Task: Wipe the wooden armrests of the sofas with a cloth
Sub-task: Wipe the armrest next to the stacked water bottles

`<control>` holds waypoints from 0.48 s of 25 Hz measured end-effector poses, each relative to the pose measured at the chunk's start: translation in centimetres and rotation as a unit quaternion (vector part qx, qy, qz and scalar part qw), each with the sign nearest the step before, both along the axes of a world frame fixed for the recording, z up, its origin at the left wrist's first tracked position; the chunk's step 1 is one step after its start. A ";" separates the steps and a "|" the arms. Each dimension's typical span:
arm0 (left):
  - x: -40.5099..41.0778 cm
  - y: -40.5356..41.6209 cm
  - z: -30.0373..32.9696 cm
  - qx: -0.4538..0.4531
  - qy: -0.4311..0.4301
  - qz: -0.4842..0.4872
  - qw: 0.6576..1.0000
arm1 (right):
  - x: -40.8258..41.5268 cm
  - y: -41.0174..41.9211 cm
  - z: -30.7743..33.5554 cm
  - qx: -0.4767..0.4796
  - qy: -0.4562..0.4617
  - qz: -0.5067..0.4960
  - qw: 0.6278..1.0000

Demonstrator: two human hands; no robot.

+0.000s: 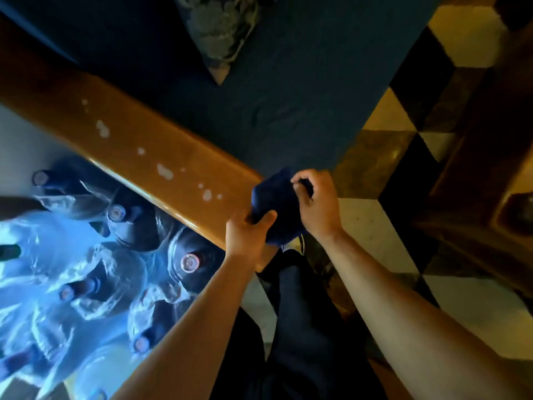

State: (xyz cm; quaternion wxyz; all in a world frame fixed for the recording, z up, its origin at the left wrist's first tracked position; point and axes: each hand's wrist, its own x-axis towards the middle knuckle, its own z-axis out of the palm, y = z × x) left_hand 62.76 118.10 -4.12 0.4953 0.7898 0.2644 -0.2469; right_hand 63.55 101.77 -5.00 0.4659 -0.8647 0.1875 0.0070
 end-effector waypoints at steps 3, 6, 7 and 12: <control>-0.2 -0.4 -1.0 0.147 0.033 -0.041 0.988 | 2.0 0.8 -2.5 -0.095 0.081 0.096 0.987; -2.6 0.6 -0.9 0.222 0.075 0.033 0.972 | 1.5 2.5 -3.6 -0.216 0.153 0.228 0.937; -3.1 1.2 -0.9 0.223 0.079 0.077 0.968 | 2.2 2.5 -3.8 -0.217 0.169 0.245 0.930; -3.1 5.1 -2.0 0.162 0.096 0.243 0.951 | 10.6 2.8 -4.9 0.077 0.328 0.233 0.912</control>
